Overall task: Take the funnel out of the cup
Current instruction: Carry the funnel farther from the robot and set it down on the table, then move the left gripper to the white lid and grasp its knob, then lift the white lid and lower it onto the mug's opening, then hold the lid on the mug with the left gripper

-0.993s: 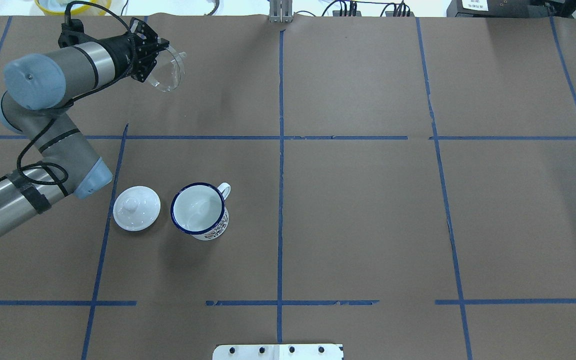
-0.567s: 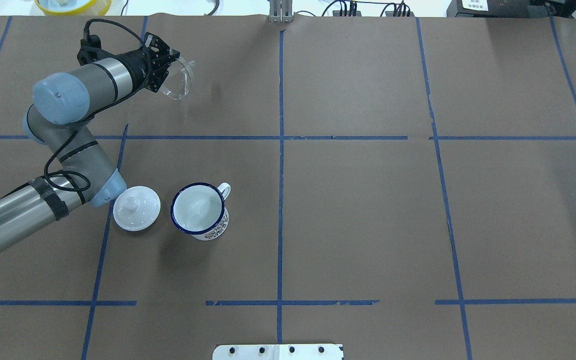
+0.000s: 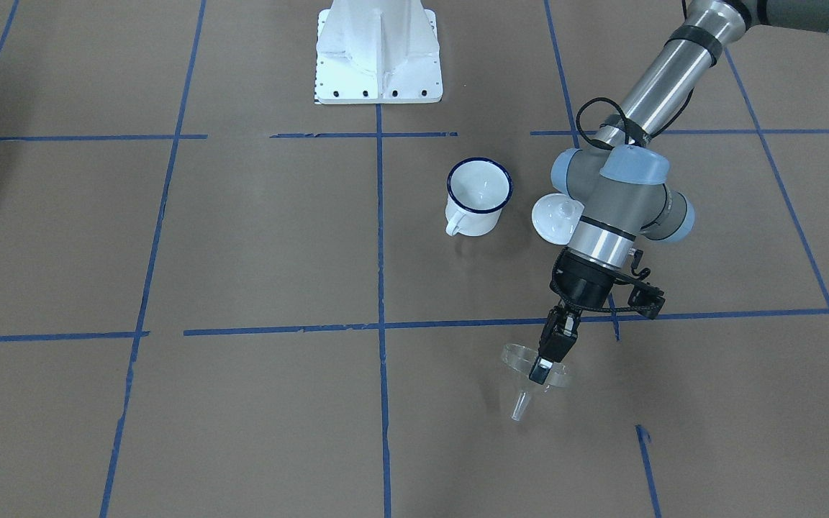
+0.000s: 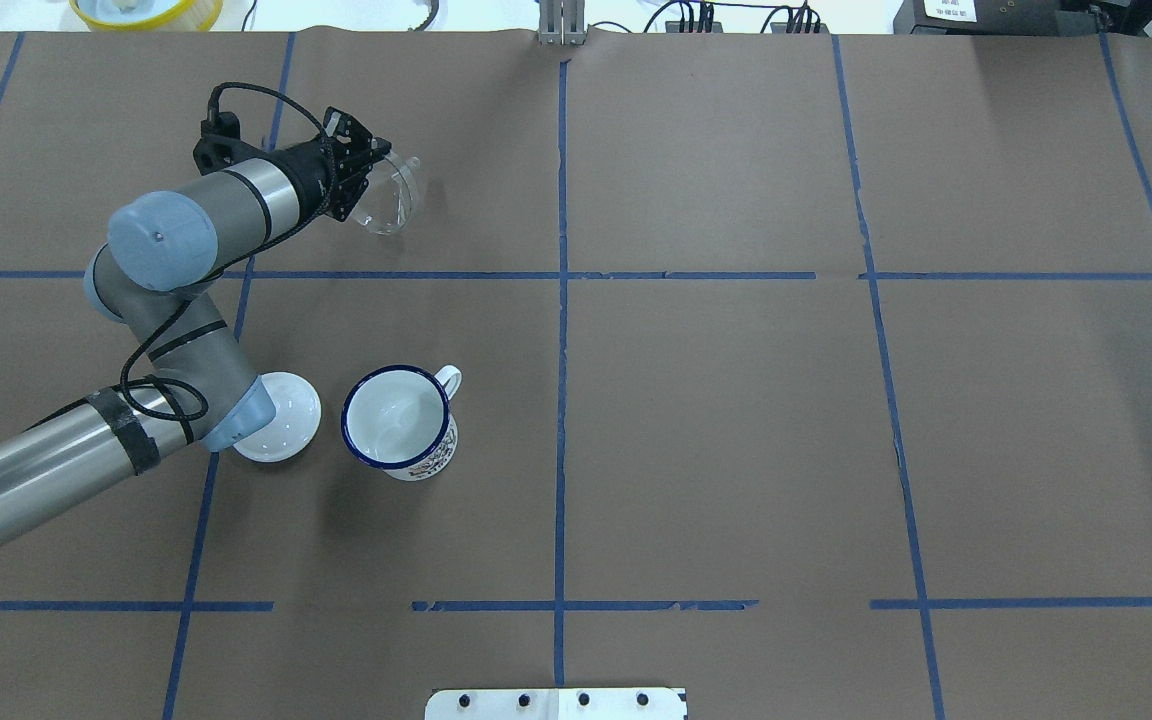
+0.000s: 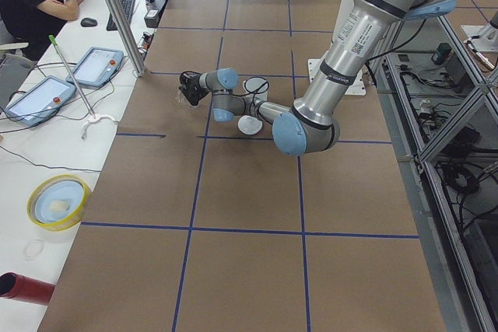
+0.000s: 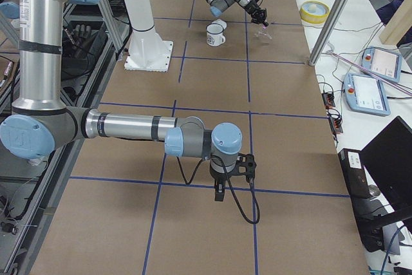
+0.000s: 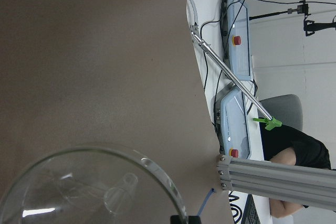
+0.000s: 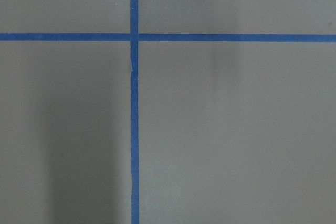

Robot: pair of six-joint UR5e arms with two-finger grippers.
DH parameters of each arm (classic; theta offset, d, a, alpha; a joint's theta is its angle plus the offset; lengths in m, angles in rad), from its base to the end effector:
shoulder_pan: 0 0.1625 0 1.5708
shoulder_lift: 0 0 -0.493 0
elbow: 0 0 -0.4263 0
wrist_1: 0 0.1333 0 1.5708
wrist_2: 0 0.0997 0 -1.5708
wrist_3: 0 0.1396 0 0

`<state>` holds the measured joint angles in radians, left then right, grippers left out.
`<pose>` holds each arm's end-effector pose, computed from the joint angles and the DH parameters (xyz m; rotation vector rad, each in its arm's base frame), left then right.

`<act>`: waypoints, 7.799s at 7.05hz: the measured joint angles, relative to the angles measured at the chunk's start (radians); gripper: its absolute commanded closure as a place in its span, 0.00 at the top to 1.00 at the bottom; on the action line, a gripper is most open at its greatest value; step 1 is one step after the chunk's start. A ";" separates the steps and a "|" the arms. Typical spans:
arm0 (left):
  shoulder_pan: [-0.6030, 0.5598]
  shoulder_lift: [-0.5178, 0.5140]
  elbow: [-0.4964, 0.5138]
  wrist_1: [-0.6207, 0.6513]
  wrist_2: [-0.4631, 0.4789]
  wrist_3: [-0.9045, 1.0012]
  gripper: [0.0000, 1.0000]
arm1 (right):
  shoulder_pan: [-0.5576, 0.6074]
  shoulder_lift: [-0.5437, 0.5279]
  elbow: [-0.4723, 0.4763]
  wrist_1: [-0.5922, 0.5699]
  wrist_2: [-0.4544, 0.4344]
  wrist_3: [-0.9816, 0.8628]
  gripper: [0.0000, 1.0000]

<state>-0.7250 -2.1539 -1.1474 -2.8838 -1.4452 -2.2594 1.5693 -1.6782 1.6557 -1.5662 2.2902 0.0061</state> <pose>0.5287 -0.6699 0.4206 0.1398 1.5944 -1.2203 0.0406 -0.4712 0.7690 -0.0199 -0.7193 0.0108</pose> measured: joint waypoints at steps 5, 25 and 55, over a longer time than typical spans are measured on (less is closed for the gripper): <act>-0.030 0.106 -0.212 0.146 -0.215 0.061 1.00 | 0.000 0.000 0.000 0.000 0.000 0.000 1.00; 0.111 0.344 -0.839 1.243 -0.416 0.418 0.00 | 0.000 0.000 0.001 0.000 0.000 0.000 1.00; 0.199 -0.033 -0.796 1.646 -0.425 0.312 1.00 | 0.000 0.000 0.000 0.000 0.000 0.000 1.00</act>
<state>-0.5263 -2.1868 -1.9430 -1.2382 -1.8699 -1.9471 1.5693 -1.6782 1.6559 -1.5662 2.2902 0.0061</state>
